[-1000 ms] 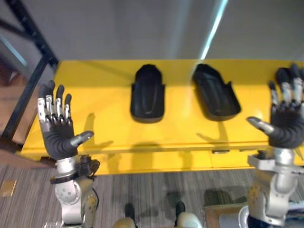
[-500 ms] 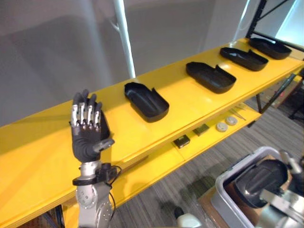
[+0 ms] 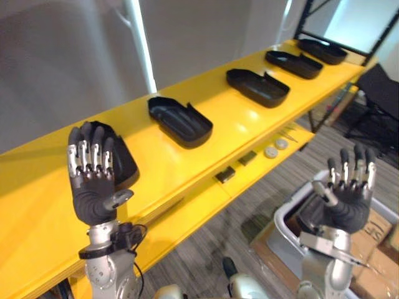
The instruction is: Walk over and take plastic housings, then place them on the shelf
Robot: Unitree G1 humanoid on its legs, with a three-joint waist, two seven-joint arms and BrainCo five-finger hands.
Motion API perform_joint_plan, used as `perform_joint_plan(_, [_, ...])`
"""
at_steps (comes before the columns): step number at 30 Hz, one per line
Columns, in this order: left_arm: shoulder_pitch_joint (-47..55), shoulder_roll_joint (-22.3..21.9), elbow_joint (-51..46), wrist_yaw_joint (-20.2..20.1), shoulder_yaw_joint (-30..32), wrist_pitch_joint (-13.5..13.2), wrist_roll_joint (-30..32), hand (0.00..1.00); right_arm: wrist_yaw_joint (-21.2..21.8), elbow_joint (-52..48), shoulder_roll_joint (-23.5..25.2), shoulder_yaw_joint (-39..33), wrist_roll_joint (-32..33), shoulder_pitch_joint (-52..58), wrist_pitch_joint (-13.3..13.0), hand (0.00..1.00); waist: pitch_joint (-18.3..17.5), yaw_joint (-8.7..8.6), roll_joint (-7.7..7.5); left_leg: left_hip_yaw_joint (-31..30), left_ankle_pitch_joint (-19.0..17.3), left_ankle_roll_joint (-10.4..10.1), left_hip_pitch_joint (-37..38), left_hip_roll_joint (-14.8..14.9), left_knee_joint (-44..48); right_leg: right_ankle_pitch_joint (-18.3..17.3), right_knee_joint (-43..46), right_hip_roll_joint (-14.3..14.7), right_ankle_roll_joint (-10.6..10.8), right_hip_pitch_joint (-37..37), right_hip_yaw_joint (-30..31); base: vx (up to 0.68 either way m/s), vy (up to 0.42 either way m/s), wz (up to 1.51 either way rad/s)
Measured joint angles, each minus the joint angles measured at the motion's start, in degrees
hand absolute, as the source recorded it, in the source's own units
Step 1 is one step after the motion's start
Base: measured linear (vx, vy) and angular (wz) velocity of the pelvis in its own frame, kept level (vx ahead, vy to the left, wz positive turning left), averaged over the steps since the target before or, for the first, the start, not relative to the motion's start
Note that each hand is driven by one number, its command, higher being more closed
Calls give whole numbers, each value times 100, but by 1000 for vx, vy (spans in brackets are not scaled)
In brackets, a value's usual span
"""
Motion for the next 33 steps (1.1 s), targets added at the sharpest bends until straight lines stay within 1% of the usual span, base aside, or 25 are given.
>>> perform_joint_plan(1, [38,3,-5,7,106,2,-2,0,142,-3,-12,63,83,-18,-3,0,-9,20,-5,233,75,-21,89,123,-92,-166,541,-146,-110,-121,-498,-155,16,-91])
perform_joint_plan(2, [60,3,-5,7,170,4,-2,0,193,-7,-20,97,81,-33,-9,0,-14,25,-5,322,120,-52,137,193,-156,-283,807,-222,-104,-136,-681,-58,-40,-84])
perform_joint_plan(4, [60,0,-15,21,338,20,-2,0,253,-3,-27,231,81,-142,-62,0,-28,52,-9,563,293,-135,271,393,-370,-644,1558,-553,-296,-116,-1177,-19,-111,-64])
perform_joint_plan(6, [61,8,-14,49,571,87,-21,0,240,168,-28,466,79,-434,-71,0,-96,125,-48,773,487,-332,260,675,-498,-863,2188,-1126,-492,-45,-1549,22,-214,-71])
perform_joint_plan(7, [61,9,-3,59,621,117,-22,0,219,270,-24,485,71,-520,-74,0,-104,152,-62,845,515,-381,260,761,-497,-862,2262,-1291,-505,-1,-1618,3,-294,-75])
perform_joint_plan(9, [67,23,93,130,872,268,-26,0,55,894,-22,482,46,-850,-51,0,-167,194,-165,888,644,-613,230,1001,-471,-817,2366,-1934,-573,145,-1751,1,-384,-62])
perform_joint_plan(10, [63,39,116,145,939,286,-49,0,11,1021,-21,482,7,-886,-31,0,-186,194,-197,881,692,-701,197,1065,-463,-680,2303,-2033,-725,156,-1764,17,-466,-46])
perform_joint_plan(11, [64,93,124,176,1042,308,-201,0,-74,1207,-1,475,-91,-888,16,0,-259,195,-317,864,796,-891,128,1166,-446,59,1911,-2115,-997,221,-1766,38,-603,-42])
perform_joint_plan(12, [28,45,234,210,1091,315,-244,0,-121,1352,-43,418,-157,-877,76,0,-304,207,-297,770,941,-1050,77,1386,-460,-253,1679,-1883,-459,341,-1828,43,-603,-45])
perform_joint_plan(13, [54,-49,285,253,1089,317,-247,0,-136,1402,-114,394,-156,-877,87,0,-312,217,-183,654,1043,-1104,87,1491,-552,-396,1591,-1752,-234,396,-1905,53,-585,-48])
perform_joint_plan(14, [98,-215,325,340,1036,321,-252,0,-135,1408,-247,330,-149,-853,97,0,-378,196,-31,530,1274,-1231,111,1640,-761,-687,1391,-1583,187,439,-2096,45,-364,-46])
perform_joint_plan(15, [87,-305,327,381,1040,322,-279,0,-114,1408,-341,244,-146,-862,125,0,-404,169,39,530,1434,-1218,125,1706,-861,-896,1256,-1517,478,474,-2232,69,-461,-48])
perform_joint_plan(16, [83,-436,328,391,1055,339,-393,0,-121,1411,-500,77,-182,-873,261,0,-399,107,153,513,1671,-1069,122,1810,-867,-1108,1086,-1392,483,564,-2384,81,-443,-34])
perform_joint_plan(17, [85,-501,328,392,1053,350,-465,0,-188,1431,-582,-52,-270,-858,371,0,-363,28,213,383,1894,-803,45,1877,-691,-1158,946,-1300,412,668,-2392,81,-428,-26])
perform_joint_plan(18, [113,-498,332,372,1050,362,-511,0,-257,1474,-605,-188,-341,-831,468,0,-328,-35,193,156,2217,-426,-171,1903,-289,-1166,777,-1276,391,802,-2392,77,-397,-29])
perform_joint_plan(20, [164,-509,429,223,972,331,-755,0,-513,1513,-596,-566,-367,-629,468,0,-277,-68,135,-234,1676,-576,-373,1628,-94,-1168,449,-1329,378,1101,-2376,51,-224,-39])
perform_joint_plan(22, [318,-509,635,182,859,214,-502,0,-741,1677,-647,-1157,-212,-464,447,0,-243,-55,252,-640,1588,-585,-296,831,-737,-1153,277,-1297,367,1073,-2153,2,-23,-82])
perform_joint_plan(23, [367,-472,728,151,832,204,-443,0,-747,1685,-659,-1302,-92,-405,412,0,-240,-88,281,-576,1483,-510,-244,772,-872,-1133,213,-1259,371,1010,-2042,-14,33,-74])
perform_joint_plan(24, [386,-456,788,122,831,201,-446,0,-755,1683,-656,-1359,-22,-324,380,0,-239,-113,272,-692,1462,-531,-177,698,-1027,-1117,196,-1256,388,943,-1980,-28,34,-64])
perform_joint_plan(25, [421,-430,884,85,832,210,-449,0,-767,1682,-686,-1414,37,-179,265,0,-254,-163,331,-704,1220,-566,-94,605,-1432,-982,43,-1218,467,719,-1777,-43,83,-58])
perform_joint_plan(26, [385,-394,955,86,835,215,-441,0,-769,1700,-697,-1428,59,-168,249,0,-244,-166,345,-677,1206,-733,-101,566,-1541,-884,-35,-1232,501,644,-1717,-34,160,-68])
perform_joint_plan(27, [245,-288,1175,87,831,256,-387,0,-825,1719,-612,-1467,57,-175,246,0,-148,-193,320,-545,1285,-781,-112,432,-1606,-660,-218,-1345,561,633,-1623,-26,192,-40])
perform_joint_plan(28, [161,-250,1285,89,824,316,-359,0,-845,1724,-590,-1454,55,-187,244,0,-65,-205,281,-525,1328,-848,-119,388,-1602,-555,-317,-1391,585,640,-1602,-44,194,-41])
perform_joint_plan(30, [-77,-106,1717,126,761,657,-237,0,-888,2054,-564,-1391,-26,-388,255,0,191,-246,127,-402,1360,-903,-157,231,-1547,-261,-672,-1555,651,716,-1612,-76,157,-20])
perform_joint_plan(33, [-185,85,2337,361,606,1194,280,0,-993,2514,-558,-1392,-192,-703,465,0,382,-249,128,-453,1362,-903,-333,216,-1453,-84,-872,-1560,650,733,-1788,-44,53,8])
